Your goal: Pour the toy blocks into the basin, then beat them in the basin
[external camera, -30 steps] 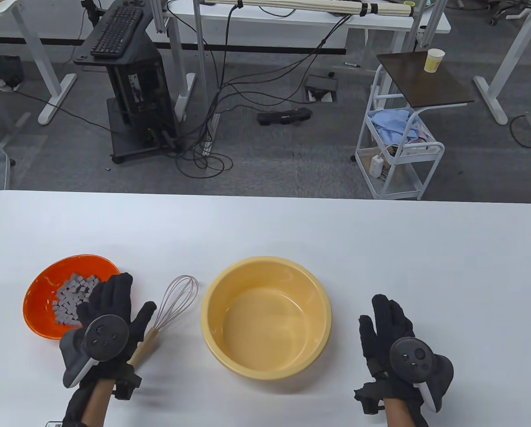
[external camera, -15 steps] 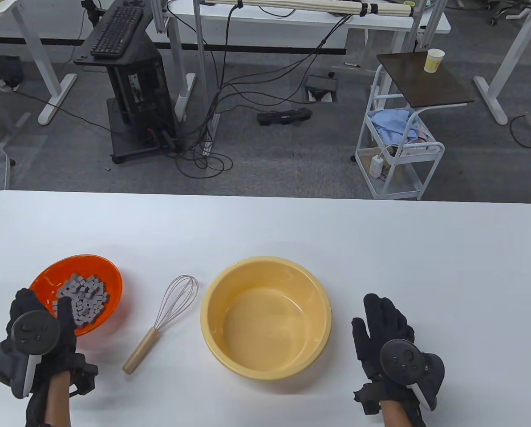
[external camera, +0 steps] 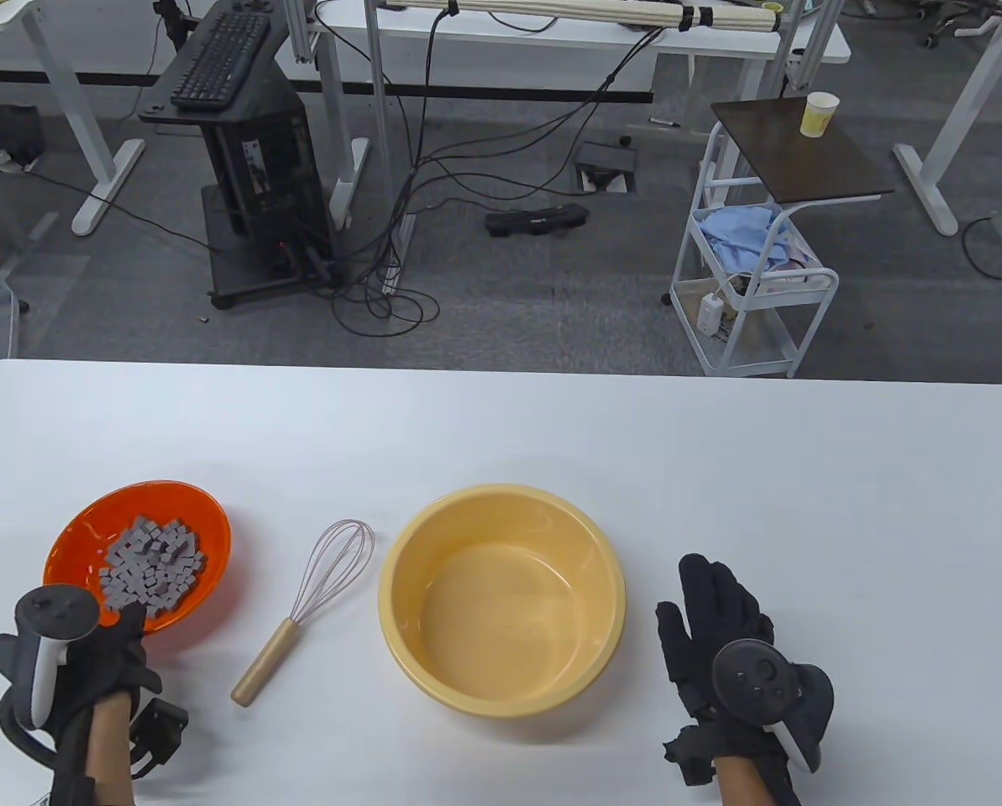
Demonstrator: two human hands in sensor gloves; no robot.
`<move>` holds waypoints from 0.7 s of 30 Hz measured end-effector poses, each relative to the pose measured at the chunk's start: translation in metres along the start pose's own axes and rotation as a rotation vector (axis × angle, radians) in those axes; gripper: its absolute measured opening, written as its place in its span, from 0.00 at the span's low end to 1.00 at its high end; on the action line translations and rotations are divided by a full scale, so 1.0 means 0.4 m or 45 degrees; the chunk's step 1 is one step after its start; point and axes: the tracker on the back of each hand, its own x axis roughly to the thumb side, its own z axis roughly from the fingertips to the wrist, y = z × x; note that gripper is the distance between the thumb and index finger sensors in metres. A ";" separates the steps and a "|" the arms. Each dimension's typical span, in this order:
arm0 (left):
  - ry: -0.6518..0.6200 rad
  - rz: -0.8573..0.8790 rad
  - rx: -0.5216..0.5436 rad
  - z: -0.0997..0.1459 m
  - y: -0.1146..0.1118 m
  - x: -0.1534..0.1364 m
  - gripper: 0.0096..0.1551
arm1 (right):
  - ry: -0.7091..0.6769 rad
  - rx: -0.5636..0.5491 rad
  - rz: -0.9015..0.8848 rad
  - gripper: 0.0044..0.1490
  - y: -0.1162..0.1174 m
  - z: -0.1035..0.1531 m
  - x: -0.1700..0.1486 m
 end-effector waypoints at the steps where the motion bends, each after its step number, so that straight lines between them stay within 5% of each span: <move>1: 0.016 0.048 0.027 0.000 0.001 -0.004 0.55 | -0.001 0.001 -0.003 0.39 0.001 0.000 0.000; 7: 0.064 0.408 -0.071 -0.015 -0.006 -0.041 0.47 | -0.003 0.014 -0.009 0.39 0.004 -0.001 0.002; 12: -0.030 0.562 0.002 -0.018 -0.022 -0.050 0.40 | -0.004 0.023 -0.017 0.39 0.006 -0.001 0.003; 21: -0.343 0.492 0.108 0.043 -0.026 0.063 0.38 | -0.004 0.027 -0.019 0.39 0.005 -0.002 0.003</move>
